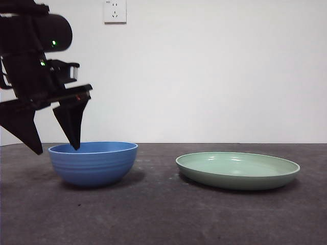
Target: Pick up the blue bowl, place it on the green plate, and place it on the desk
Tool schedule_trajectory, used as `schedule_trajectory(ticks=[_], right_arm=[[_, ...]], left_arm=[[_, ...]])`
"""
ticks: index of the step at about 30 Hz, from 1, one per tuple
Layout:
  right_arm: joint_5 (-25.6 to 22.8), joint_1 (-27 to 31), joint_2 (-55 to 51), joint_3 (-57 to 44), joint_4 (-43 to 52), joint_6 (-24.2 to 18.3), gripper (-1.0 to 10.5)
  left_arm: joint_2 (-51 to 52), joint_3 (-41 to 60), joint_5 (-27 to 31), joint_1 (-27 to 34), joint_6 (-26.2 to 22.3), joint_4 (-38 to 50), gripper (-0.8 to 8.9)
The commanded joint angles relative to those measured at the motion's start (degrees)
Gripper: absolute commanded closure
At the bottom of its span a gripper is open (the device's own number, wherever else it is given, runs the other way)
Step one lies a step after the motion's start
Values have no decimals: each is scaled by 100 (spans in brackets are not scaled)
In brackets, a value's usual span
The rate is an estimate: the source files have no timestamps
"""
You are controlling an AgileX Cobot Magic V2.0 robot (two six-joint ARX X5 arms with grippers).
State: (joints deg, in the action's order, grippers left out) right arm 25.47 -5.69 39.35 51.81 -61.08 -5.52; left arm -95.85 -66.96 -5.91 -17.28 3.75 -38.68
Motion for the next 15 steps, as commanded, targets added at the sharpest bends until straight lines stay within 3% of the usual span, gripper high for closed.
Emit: schedule_trajectory(ticks=[1, 8, 15], right_arm=[[4, -22, 24, 103, 42, 61, 575], [4, -22, 24, 103, 63, 61, 575], [4, -22, 24, 103, 63, 61, 575]], left_arm=[[-273, -111, 17, -44, 22, 83, 441], [-361, -111, 17, -74, 195, 240, 778], [-131, -236, 11, -76, 302, 240, 803]])
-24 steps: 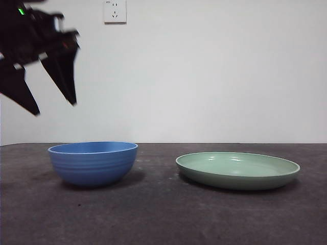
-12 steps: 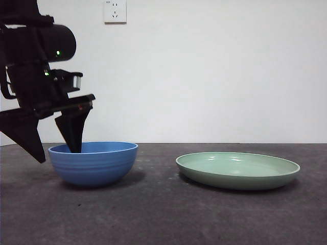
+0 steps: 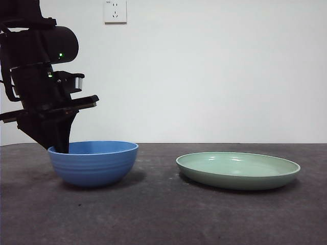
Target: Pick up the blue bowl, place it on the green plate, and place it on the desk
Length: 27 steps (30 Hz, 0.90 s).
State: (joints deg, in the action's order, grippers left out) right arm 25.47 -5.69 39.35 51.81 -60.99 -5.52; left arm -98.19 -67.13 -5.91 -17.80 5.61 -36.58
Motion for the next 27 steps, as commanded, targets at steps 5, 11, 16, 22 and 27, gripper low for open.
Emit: schedule_trajectory(ticks=[5, 11, 16, 22, 27], right_arm=[[4, -22, 24, 103, 55, 61, 575], [4, -22, 24, 103, 52, 81, 575], [4, -22, 24, 103, 44, 105, 575], [4, -22, 22, 103, 39, 107, 575], [4, -22, 22, 103, 28, 107, 575]], left_arm=[[448, -973, -66, -278, 267, -240, 804], [286, -1971, -72, -1045, 492, -234, 803], [-638, -2883, -74, -1617, 601, -275, 804], [-1639, -3703, -72, -1976, 601, -428, 803], [-2627, -4441, -68, -2208, 601, -601, 803]])
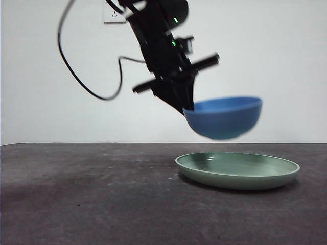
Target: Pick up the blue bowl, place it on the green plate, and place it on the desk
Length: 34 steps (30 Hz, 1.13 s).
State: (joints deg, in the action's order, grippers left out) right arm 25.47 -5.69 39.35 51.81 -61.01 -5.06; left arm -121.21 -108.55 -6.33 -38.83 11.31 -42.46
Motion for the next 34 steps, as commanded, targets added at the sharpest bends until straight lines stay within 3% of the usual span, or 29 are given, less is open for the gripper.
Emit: schedule_trajectory(ticks=[1, 11, 13, 16, 23, 34], right_arm=[[4, -22, 22, 103, 28, 61, 575], [2, -22, 24, 103, 35, 59, 575], [2, -22, 24, 103, 37, 59, 575], [0, -22, 24, 103, 37, 59, 575], [-4, -22, 24, 103, 52, 59, 575], [-4, -17, 24, 103, 55, 57, 575]], left_arm=[[-470, -380, -26, -122, 31, -42, 803], [-957, -444, -22, -208, 13, -37, 803], [-957, -444, -24, -212, 13, -52, 745], [-955, -444, -24, -212, 11, -173, 584], [-828, -944, -24, -203, -46, -651, 563], [1467, -1067, -24, 127, -348, -815, 563]])
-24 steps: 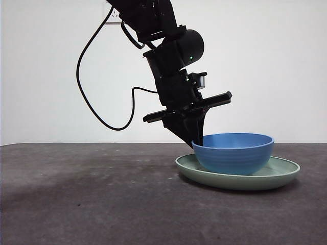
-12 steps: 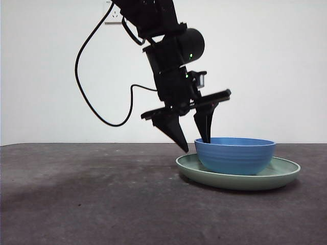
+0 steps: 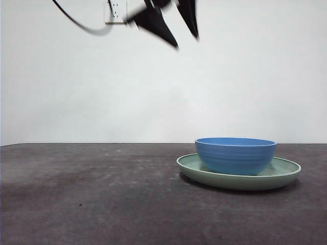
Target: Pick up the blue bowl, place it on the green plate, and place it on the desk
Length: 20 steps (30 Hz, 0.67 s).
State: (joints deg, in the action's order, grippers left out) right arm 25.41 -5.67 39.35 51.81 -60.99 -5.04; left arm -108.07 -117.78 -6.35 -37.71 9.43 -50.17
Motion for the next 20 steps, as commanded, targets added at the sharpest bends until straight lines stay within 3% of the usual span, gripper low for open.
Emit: schedule_trajectory(ticks=[1, 8, 15, 20], right_arm=[[2, -20, 24, 103, 52, 55, 575], [2, -20, 24, 103, 61, 55, 575], [4, -20, 24, 103, 76, 55, 575], [7, -20, 24, 103, 76, 55, 575]], left_arm=[[367, -142, -22, 72, -247, -127, 563], [1722, 262, -24, 415, -688, -811, 564], [3659, 3042, -127, 584, -693, 37, 564], [4594, 4524, -1029, 584, -691, 533, 564]])
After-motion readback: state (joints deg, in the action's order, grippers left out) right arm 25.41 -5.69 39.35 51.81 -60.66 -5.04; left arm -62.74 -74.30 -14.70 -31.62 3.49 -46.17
